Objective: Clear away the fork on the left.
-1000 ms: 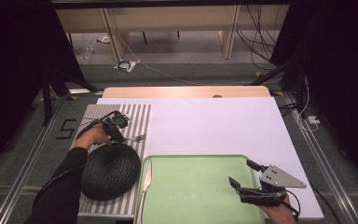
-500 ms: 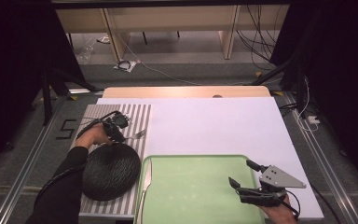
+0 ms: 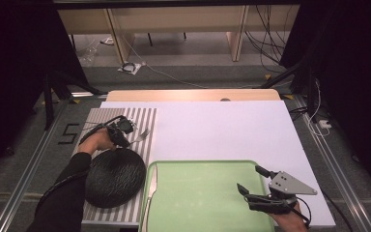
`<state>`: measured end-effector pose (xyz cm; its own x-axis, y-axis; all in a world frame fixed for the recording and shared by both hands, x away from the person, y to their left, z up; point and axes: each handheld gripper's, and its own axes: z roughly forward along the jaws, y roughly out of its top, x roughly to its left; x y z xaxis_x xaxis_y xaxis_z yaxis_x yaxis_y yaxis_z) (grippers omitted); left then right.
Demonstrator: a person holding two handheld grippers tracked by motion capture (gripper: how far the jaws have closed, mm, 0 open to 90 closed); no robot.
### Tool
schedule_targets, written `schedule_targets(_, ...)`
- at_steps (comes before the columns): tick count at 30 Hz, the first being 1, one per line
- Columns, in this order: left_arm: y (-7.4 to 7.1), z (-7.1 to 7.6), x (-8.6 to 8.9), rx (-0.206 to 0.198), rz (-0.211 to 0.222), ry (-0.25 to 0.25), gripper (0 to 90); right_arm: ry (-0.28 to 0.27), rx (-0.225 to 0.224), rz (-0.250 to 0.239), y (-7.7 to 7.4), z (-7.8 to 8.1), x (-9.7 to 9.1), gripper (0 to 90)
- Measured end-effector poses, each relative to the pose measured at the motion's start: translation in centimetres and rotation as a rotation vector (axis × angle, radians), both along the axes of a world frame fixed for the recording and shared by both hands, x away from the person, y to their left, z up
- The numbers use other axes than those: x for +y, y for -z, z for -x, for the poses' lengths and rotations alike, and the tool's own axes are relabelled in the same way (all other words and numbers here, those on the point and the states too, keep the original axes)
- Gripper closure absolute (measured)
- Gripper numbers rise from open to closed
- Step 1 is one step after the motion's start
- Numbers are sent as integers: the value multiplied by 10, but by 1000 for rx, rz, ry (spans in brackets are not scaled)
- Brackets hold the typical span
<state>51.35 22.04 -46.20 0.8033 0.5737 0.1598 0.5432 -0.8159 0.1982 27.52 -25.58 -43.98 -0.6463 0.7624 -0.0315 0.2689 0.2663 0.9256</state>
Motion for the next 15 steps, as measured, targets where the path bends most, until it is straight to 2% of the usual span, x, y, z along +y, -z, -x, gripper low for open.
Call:
schedule_targets(4,0,0,1,-15,16,-14,841,-2,3,4,0,0,0,176)
schedule_targets(10,-3,-2,3,-59,-6,-31,842,-3,2,3,0,0,0,176)
schedule_targets(15,-11,-3,7,-125,-11,-45,843,-8,3,3,0,0,1,177)
